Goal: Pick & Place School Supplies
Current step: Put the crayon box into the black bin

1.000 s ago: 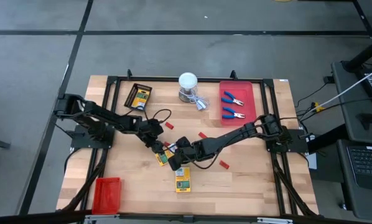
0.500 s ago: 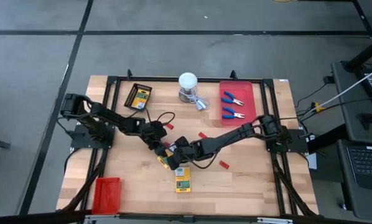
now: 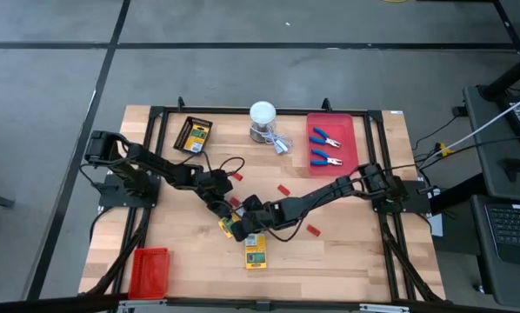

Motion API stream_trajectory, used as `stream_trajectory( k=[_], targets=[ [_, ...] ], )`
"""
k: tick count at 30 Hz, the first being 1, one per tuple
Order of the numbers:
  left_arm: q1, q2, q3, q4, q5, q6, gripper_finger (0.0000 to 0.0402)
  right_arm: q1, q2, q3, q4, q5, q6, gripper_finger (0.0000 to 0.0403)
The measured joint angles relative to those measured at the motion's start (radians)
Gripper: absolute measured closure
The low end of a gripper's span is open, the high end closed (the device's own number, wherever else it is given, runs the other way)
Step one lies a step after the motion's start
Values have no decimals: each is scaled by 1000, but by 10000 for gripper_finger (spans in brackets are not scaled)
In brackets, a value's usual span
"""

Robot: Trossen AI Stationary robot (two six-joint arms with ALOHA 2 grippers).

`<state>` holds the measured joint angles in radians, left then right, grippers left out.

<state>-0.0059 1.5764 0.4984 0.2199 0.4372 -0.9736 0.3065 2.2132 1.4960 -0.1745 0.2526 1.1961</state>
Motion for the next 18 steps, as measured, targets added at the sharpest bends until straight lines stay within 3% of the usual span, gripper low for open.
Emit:
stream_trajectory(
  k=[6,11,18],
  targets=[
    [0,-45,-1,-2,7,3,382,24,-21,24,1,72,-17,403],
    [2,-166,-1,-61,-15,-6,382,60,-81,61,1,233,-103,403],
    [18,-436,-1,-365,-245,8,382,116,-204,71,1,548,-257,398]
  ],
)
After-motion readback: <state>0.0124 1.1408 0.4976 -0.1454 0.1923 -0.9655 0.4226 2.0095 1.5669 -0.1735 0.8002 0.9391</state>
